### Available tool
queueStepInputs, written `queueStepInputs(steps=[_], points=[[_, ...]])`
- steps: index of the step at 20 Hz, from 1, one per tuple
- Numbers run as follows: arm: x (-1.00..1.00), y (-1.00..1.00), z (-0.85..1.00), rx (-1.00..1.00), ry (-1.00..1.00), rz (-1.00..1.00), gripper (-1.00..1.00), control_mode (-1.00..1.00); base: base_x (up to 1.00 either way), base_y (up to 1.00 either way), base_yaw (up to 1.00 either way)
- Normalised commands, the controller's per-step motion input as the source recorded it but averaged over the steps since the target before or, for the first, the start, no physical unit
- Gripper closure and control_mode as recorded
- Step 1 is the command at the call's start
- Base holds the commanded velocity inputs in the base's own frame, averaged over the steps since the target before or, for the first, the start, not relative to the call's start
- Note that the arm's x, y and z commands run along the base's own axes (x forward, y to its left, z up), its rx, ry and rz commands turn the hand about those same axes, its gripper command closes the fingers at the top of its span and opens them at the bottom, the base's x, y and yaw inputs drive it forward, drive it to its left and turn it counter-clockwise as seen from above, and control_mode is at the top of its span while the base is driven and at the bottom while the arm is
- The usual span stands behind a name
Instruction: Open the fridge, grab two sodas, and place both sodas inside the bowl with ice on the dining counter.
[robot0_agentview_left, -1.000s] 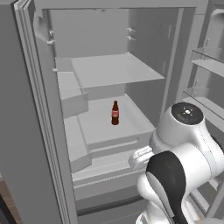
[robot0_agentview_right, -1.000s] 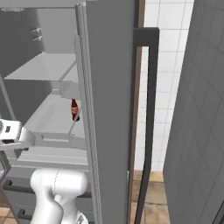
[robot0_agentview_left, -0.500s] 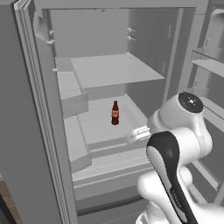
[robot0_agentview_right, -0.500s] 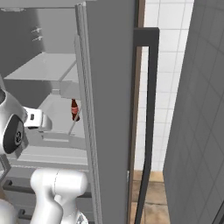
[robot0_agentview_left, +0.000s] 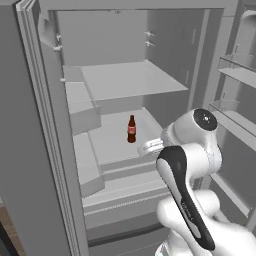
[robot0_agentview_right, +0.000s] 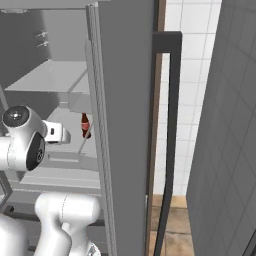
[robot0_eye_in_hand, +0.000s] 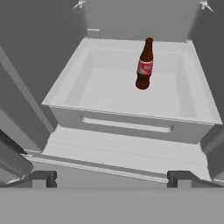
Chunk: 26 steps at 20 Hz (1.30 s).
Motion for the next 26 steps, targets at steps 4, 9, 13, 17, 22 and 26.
queueStepInputs(steps=[4,9,13,17,22,26], points=[[0.55,0.00,-0.42,0.00,-0.08,0.00,-1.00,-1.00,0.00,0.00,0.00],[0.53,0.00,-0.45,0.00,-0.10,0.00,-1.00,-1.00,0.00,0.00,0.00],[0.48,-0.01,-0.32,0.00,-0.13,0.00,-1.00,-1.00,0.00,0.00,0.00],[0.45,-0.01,-0.10,0.00,-0.09,0.00,-1.00,-1.00,0.00,0.00,0.00],[0.38,0.00,0.00,0.00,-0.02,0.00,-1.00,-1.00,0.00,0.00,0.00],[0.32,0.00,0.00,0.00,0.00,0.00,-1.00,-1.00,0.00,0.00,0.00]])
